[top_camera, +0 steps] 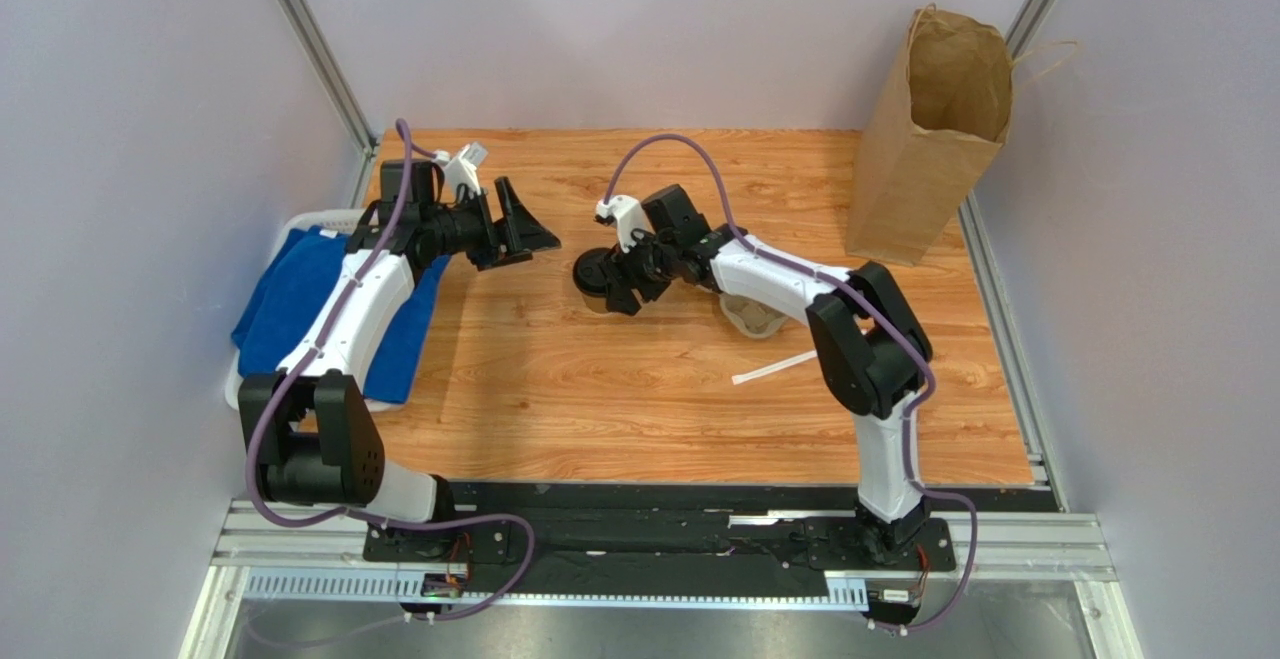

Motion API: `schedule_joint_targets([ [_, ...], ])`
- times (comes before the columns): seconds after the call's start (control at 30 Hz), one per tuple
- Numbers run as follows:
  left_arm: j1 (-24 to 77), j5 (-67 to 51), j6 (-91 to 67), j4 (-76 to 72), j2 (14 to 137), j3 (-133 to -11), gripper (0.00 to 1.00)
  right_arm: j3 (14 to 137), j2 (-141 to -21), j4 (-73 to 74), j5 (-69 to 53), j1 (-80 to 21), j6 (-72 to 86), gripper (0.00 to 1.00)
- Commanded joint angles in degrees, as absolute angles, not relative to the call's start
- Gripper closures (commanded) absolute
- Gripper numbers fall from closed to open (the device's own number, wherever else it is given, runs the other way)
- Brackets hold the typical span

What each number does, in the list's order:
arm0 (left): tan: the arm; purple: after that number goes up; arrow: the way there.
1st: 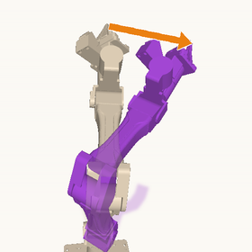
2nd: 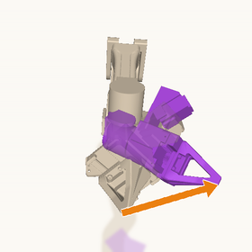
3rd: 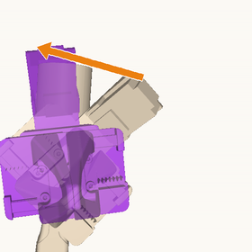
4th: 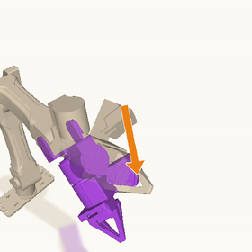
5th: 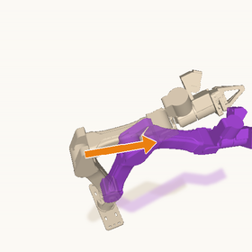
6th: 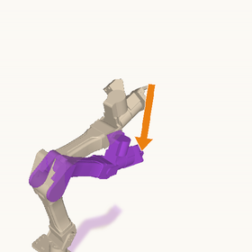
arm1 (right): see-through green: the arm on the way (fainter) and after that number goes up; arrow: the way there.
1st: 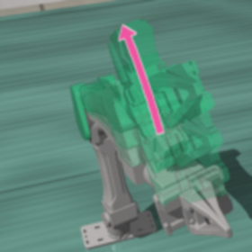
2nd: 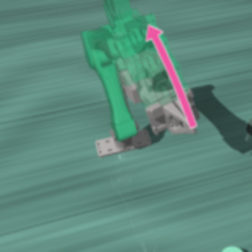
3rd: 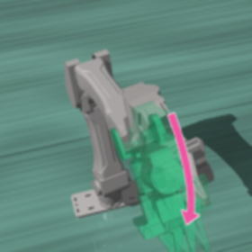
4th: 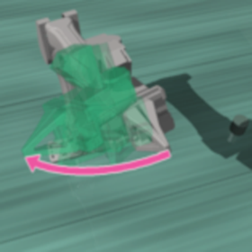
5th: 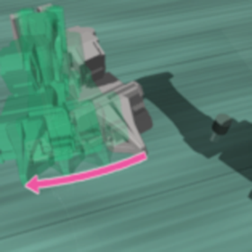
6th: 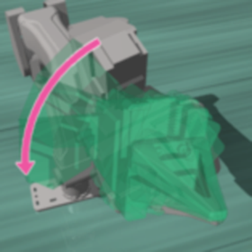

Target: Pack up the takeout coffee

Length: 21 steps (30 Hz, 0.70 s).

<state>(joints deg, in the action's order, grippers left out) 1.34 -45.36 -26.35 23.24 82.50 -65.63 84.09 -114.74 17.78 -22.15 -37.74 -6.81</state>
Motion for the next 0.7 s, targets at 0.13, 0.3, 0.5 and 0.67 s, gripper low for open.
schedule_joint_targets([
  [0.13, -1.7, -46.8, -23.7, 23.8, 83.4, -66.7, 0.15, 97.3, -125.1, 14.9, -23.9, -38.1, -8.0, 0.34],
  [0.3, -1.8, -48.0, -23.4, 23.5, 83.8, -67.3, 0.15, 103.0, -127.8, 14.9, -25.0, -38.1, -7.2, 0.34],
  [0.5, -1.4, -48.9, -20.2, 23.6, 85.5, -70.0, 0.15, 96.3, -118.4, 18.0, -27.8, -34.6, -5.8, 0.33],
  [0.67, 6.3, -44.5, -11.0, 29.2, 88.4, -77.4, 0.16, 88.0, -104.6, 21.9, -28.7, -29.9, -4.3, 0.32],
])
